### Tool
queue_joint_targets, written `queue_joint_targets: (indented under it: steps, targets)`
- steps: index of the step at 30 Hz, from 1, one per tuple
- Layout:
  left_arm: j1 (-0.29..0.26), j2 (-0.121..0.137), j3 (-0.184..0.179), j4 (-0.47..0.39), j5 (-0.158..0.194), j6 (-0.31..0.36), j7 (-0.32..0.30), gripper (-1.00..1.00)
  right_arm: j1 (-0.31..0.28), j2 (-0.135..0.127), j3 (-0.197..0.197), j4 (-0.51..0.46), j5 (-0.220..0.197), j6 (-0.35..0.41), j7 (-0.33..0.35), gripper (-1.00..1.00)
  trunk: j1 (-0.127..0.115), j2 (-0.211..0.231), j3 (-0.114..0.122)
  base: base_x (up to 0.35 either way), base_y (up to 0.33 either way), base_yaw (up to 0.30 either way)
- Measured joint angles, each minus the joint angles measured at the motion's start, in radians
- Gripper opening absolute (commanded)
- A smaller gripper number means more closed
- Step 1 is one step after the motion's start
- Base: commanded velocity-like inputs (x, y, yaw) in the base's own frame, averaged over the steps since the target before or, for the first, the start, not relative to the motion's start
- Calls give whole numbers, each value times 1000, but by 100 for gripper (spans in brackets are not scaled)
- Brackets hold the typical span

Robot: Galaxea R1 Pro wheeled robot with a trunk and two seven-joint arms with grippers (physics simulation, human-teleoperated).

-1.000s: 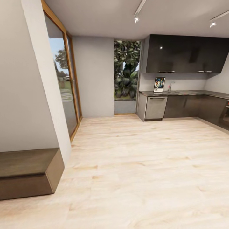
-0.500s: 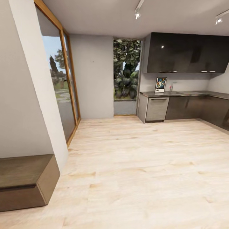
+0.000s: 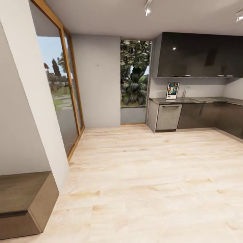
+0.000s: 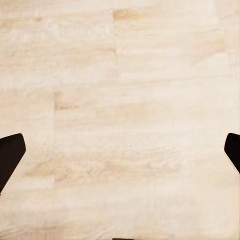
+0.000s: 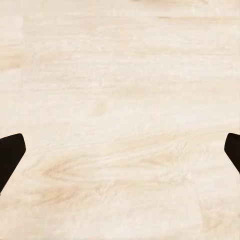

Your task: Pick up the poster from the kitchen countertop and hang it on one of the wall nails in the kitchen.

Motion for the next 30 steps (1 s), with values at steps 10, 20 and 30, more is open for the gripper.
queue_joint_targets:
  steps: [10,20,30]
  targets:
    - [0,0,0,0,0,0,0,100,0,0,-1,0,0,0,0,100,0,0,0,328,0,0]
    - [0,0,0,0,0,0,0,100,0,0,-1,0,0,0,0,100,0,0,0,328,0,0]
    - [0,0,0,0,0,0,0,100,0,0,-1,0,0,0,-1,100,0,0,0,328,-56,0]
